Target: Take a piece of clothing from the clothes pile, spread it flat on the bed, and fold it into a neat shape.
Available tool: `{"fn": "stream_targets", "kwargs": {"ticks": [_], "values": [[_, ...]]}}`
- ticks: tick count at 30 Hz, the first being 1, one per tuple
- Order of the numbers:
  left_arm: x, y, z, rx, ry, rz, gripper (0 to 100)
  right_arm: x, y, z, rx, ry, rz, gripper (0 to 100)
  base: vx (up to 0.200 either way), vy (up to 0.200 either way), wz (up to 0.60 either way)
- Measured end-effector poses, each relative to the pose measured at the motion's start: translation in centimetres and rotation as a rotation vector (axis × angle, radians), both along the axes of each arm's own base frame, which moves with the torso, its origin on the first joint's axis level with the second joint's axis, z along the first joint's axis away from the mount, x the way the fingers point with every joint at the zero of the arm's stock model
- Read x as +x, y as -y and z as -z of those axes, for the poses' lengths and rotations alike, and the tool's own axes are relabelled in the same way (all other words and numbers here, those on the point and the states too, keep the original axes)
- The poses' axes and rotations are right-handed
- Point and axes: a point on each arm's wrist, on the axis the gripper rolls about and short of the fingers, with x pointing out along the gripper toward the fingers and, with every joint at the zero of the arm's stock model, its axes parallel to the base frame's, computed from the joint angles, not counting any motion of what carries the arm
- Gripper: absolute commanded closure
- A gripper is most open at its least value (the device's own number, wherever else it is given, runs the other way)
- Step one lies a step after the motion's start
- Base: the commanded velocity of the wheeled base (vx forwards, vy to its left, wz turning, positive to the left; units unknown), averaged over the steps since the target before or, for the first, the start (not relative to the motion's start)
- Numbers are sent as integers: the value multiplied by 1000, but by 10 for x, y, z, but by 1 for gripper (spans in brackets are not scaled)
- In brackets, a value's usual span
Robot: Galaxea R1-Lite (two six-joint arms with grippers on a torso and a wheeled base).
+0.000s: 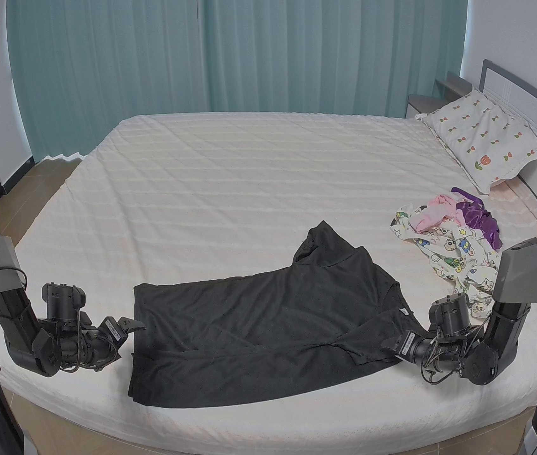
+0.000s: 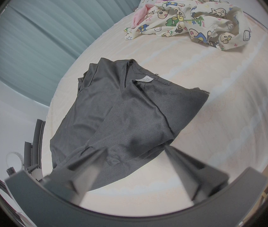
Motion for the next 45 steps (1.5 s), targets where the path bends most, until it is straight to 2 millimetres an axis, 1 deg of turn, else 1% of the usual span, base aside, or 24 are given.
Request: {"fn": "stream_targets", "kwargs": {"ticks": [5, 9, 15, 18, 23, 27, 31, 39, 45], "values": [[0, 1, -1, 1, 5, 4, 0, 1, 1, -4, -10, 21, -5, 0, 0, 0, 0], [0, 1, -1, 1, 5, 3, 0, 9, 1, -12, 1, 64, 4, 0, 0, 0, 0], [1, 1, -3, 9, 12, -14, 0, 38, -3, -30, 36, 176, 15, 0, 0, 0, 0], [2, 0, -4, 11, 17, -22, 0, 54, -7, -39, 51, 216, 20, 0, 200, 0, 0], [2, 0, -7, 8, 25, -33, 0, 75, -13, -46, 91, 258, 36, 0, 0, 0, 0], [3, 0, -8, 3, 30, -39, 0, 86, -14, -45, 121, 271, 57, 0, 0, 0, 0], [5, 0, -8, 2, 35, -40, 0, 92, -15, -36, 153, 260, 85, 0, 0, 0, 0], [6, 0, -9, -17, 35, -56, 0, 93, -10, -24, 156, 251, 101, 0, 0, 0, 0], [10, 4, -11, -53, 35, -81, 0, 91, -9, -21, 155, 250, 103, 0, 0, -200, 0]]}}
